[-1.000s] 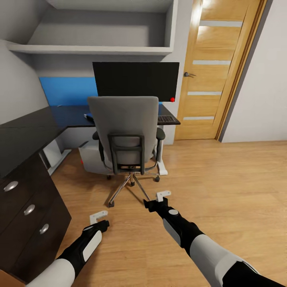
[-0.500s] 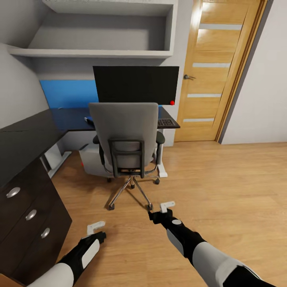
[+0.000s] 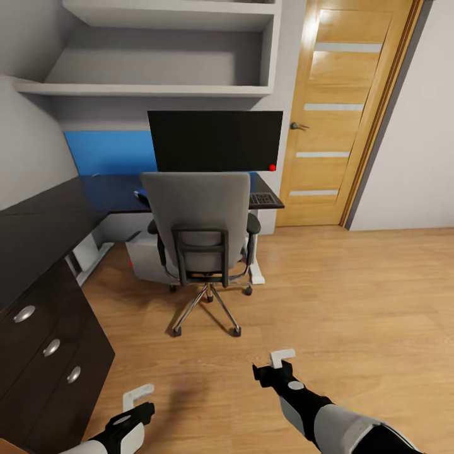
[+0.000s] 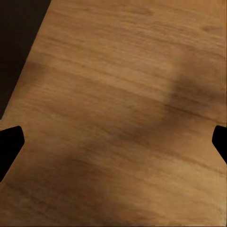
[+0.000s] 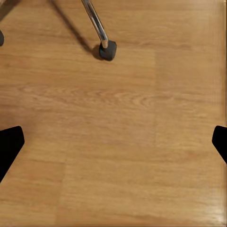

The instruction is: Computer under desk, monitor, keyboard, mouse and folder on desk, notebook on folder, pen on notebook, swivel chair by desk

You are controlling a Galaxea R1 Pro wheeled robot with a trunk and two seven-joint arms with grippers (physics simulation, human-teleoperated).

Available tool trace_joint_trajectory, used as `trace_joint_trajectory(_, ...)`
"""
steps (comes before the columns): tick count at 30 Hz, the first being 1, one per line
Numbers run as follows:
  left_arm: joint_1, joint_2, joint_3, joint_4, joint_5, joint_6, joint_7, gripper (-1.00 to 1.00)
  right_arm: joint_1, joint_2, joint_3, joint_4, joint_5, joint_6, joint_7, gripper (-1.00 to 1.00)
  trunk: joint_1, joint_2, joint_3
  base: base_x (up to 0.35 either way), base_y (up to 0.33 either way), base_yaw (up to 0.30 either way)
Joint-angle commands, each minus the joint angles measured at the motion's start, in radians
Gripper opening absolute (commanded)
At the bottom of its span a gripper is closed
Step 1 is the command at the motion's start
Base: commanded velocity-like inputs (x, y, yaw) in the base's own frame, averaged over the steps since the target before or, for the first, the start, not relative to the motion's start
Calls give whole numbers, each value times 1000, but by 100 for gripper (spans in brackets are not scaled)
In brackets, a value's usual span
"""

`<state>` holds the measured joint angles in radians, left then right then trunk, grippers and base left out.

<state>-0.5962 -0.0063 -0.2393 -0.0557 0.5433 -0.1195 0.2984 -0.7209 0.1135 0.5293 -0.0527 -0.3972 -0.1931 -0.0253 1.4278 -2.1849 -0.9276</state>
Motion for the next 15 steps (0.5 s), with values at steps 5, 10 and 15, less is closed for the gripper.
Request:
trace_joint_trajectory(5,17,-3,-9,30,9,-8,-3,100,80,-2,6,30,-9,-89,-2,100,-19,35,15,0,0,0)
trace_joint_trajectory(10,36,-1,-9,31,9,-9,-2,100,124,-5,5,31,-7,-146,-3,100,-39,70,31,0,0,0)
trace_joint_trajectory(15,52,0,-9,31,9,-11,-2,100,153,-6,5,32,-6,-196,-15,100,-58,105,46,0,0,0)
